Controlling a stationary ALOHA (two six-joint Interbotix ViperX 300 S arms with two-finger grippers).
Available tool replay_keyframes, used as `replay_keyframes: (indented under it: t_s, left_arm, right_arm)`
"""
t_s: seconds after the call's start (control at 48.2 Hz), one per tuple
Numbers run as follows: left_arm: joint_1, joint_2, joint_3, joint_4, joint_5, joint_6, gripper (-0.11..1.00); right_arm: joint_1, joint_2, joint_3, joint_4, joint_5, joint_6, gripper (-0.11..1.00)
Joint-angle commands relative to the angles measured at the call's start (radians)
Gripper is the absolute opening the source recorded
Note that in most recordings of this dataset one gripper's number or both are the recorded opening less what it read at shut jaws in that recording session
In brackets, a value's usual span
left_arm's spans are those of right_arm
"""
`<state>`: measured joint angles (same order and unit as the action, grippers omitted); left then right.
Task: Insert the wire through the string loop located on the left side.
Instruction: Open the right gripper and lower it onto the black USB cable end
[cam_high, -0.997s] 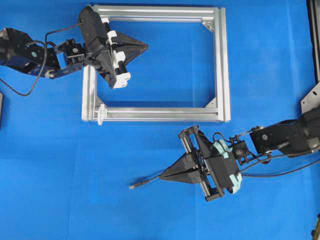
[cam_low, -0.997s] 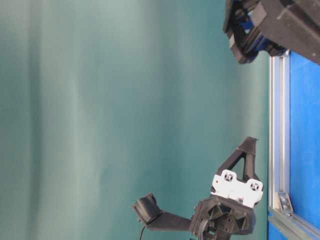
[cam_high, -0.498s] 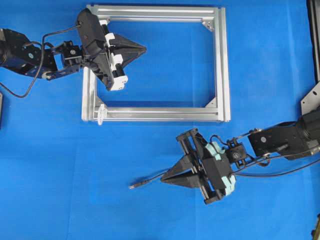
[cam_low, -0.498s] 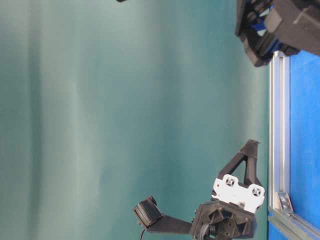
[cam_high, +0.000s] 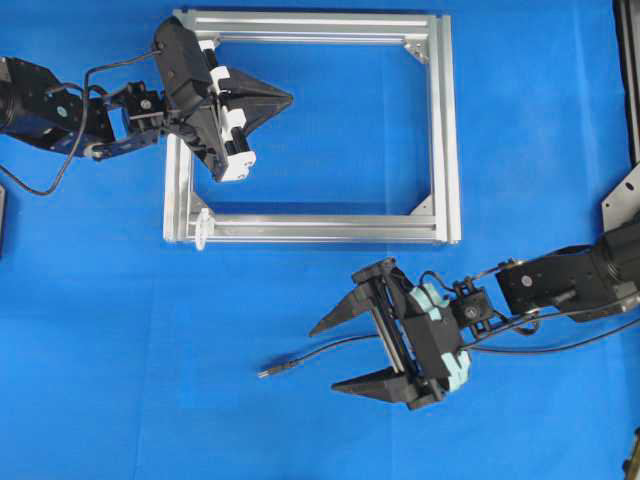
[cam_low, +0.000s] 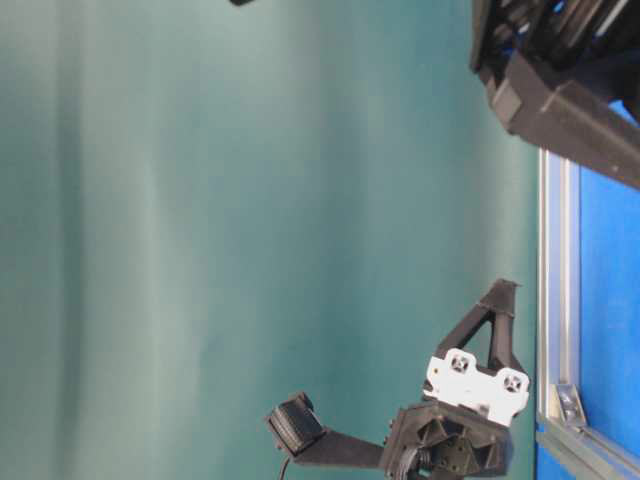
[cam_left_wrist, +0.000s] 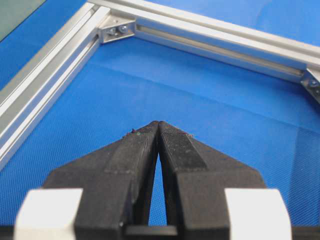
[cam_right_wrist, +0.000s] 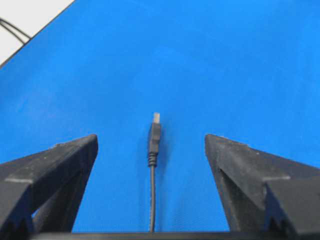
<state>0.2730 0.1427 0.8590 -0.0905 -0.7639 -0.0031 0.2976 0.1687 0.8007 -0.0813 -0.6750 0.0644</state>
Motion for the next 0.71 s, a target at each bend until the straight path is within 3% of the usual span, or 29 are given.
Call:
replay_keyframes:
  t_s: [0.0, 0.208, 0.685]
  left_arm:
    - [-0.002, -0.031, -0.012, 0.003, -0.005, -0.002, 0.02]
    - [-0.002, -0.031, -0.011, 0.002, -0.005, -0.005, 0.02]
    - [0.000, -0.032, -0.008, 0.003, -0.005, -0.006, 0.02]
  right_arm:
    - [0.005, 0.018, -0.029, 0.020, -0.005, 0.002, 0.90]
    - [0.009, 0.127, -0.078, 0.057, -0.008, 0.014, 0.90]
    - [0.009, 0.175, -0.086, 0.058, -0.005, 0.041, 0.84]
